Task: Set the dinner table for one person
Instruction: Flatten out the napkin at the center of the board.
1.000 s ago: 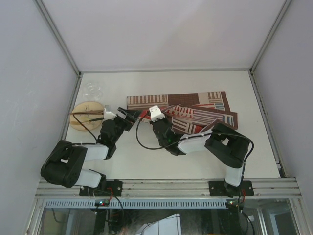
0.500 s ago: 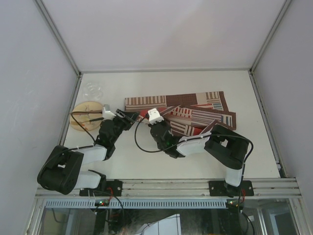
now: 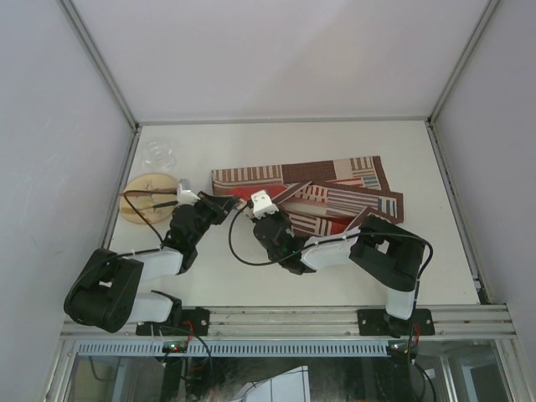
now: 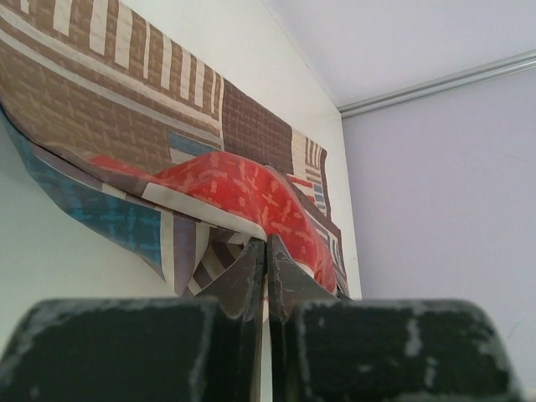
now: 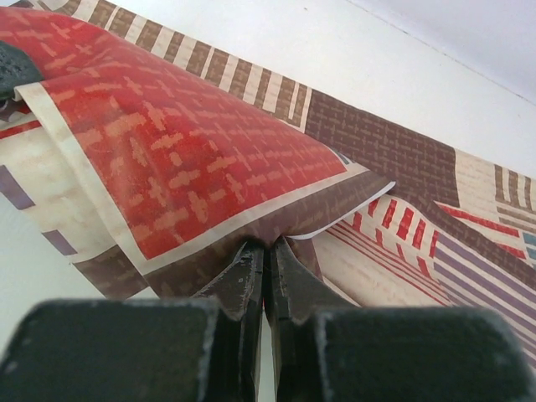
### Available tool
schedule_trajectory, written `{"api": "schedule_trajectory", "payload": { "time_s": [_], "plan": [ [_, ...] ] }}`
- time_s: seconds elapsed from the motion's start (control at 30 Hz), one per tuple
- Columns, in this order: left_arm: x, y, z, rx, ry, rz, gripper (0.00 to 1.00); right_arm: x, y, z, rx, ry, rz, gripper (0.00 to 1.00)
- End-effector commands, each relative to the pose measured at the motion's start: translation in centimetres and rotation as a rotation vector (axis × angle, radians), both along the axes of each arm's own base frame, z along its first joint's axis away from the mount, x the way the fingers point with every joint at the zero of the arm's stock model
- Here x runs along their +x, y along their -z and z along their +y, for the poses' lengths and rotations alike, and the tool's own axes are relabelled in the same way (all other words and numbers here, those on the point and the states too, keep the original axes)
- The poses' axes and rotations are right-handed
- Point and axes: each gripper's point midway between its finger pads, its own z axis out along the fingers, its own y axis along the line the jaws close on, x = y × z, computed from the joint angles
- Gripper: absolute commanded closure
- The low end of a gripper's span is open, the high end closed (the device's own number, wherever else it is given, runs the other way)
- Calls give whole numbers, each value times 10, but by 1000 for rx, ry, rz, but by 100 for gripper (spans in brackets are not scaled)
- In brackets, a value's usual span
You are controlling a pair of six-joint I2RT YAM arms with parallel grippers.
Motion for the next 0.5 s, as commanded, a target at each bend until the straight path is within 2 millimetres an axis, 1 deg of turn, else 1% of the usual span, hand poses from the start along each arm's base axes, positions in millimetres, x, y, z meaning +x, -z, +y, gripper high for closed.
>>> {"api": "schedule_trajectory", "payload": {
  "time_s": [0.0, 0.03, 0.07, 0.17, 0.27, 0.37, 0.43, 0.47],
  "plan": [
    [0, -40, -22, -49, 106, -99, 97, -8, -15, 24, 118, -59, 2, 100],
    [-1, -38, -22, -49, 109, -91, 97, -8, -15, 23, 119, -56, 5, 100],
    [-2, -37, -22, -50, 111, -84, 97, -9, -14, 22, 122, -53, 12, 97],
    [-6, -35, -22, -45, 117, -73, 97, -12, -11, 21, 143, -53, 50, 80],
    [-10, -34, -20, -36, 119, -64, 97, -19, -7, 19, 164, -61, 109, 65],
    [-15, -35, -18, -24, 116, -53, 98, -32, -7, 19, 187, -75, 168, 53],
    [-19, -37, -15, -14, 113, -53, 97, -43, -9, 19, 194, -87, 197, 49],
    [-21, -37, -13, -2, 111, -49, 98, -50, -16, 19, 207, -96, 206, 47]
  ]
}}
